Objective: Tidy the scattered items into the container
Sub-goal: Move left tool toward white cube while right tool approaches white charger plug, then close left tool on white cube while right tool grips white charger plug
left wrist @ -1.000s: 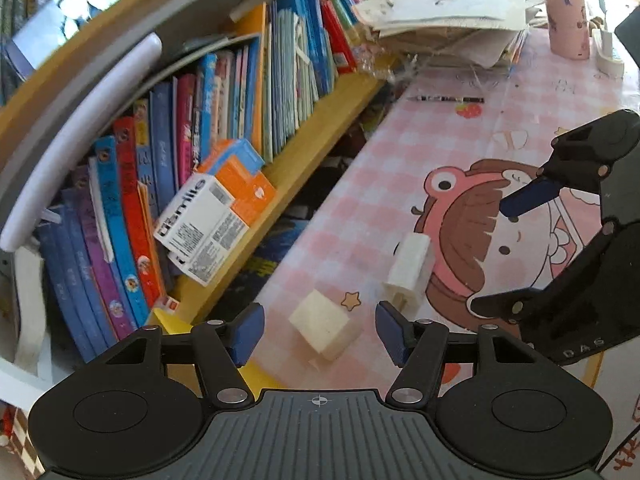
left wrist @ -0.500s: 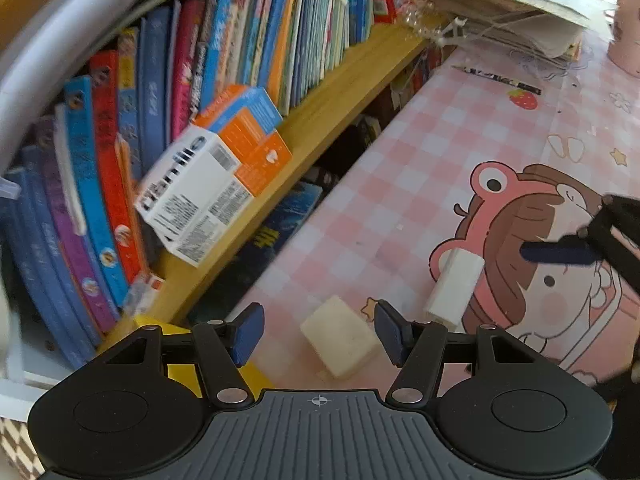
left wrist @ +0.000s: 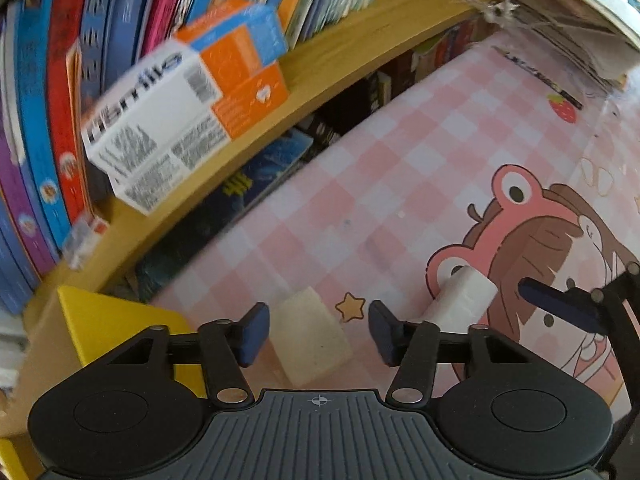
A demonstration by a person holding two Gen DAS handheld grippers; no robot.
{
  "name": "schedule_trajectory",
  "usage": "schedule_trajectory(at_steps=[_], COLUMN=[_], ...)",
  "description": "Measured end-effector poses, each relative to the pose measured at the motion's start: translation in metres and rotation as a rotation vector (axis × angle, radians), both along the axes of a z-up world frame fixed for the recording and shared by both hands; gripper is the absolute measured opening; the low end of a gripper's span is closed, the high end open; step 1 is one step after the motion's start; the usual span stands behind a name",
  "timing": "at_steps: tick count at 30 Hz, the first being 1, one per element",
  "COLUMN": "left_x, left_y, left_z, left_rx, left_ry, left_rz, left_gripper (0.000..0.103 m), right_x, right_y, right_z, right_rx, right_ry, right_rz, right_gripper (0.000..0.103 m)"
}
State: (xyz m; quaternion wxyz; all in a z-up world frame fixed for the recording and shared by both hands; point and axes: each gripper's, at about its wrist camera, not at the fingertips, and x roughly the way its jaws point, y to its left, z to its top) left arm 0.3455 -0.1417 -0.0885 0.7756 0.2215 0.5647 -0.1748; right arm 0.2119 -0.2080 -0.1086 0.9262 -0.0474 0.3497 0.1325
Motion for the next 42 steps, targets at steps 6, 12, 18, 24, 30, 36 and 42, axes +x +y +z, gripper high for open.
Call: schedule_trajectory(at_steps=[6, 12, 18, 24, 30, 36, 42], left_x=[0.002, 0.005, 0.011, 0.012, 0.015, 0.015, 0.015], left_y=[0.001, 0.006, 0.014, 0.019, 0.016, 0.014, 0.015], left_z=[-0.008, -0.008, -0.002, -0.007, -0.012, -0.016, -0.020], left_rx=[0.008, -0.011, -0.055, -0.043, -0.054, -0.040, -0.031], left_ry=[0.016, 0.017, 0.024, 0.051, 0.061, 0.062, 0.058], left_rz=[0.019, 0.044, 0.093, 0.109, 0.135, 0.133, 0.129], left_gripper=[0.048, 0.046, 0.046, 0.047, 0.046, 0.046, 0.046], right_x=[0.005, 0.007, 0.008, 0.008, 0.009, 0.012, 0.014], right_y=[0.002, 0.003, 0.004, 0.003, 0.003, 0.005, 0.006], right_z=[-0.001, -0.003, -0.005, -0.007, -0.009, -0.011, -0.012], right_rx=[0.002, 0.004, 0.002, 0.000, 0.000, -0.008, -0.012], right_ry=[-0.002, 0.003, 0.012, 0.019, 0.025, 0.027, 0.028], right_rz=[0.001, 0.003, 0.004, 0.000, -0.002, -0.002, -0.001], right_gripper=[0.076, 0.075, 0.072, 0.072, 0.071, 0.067, 0.065])
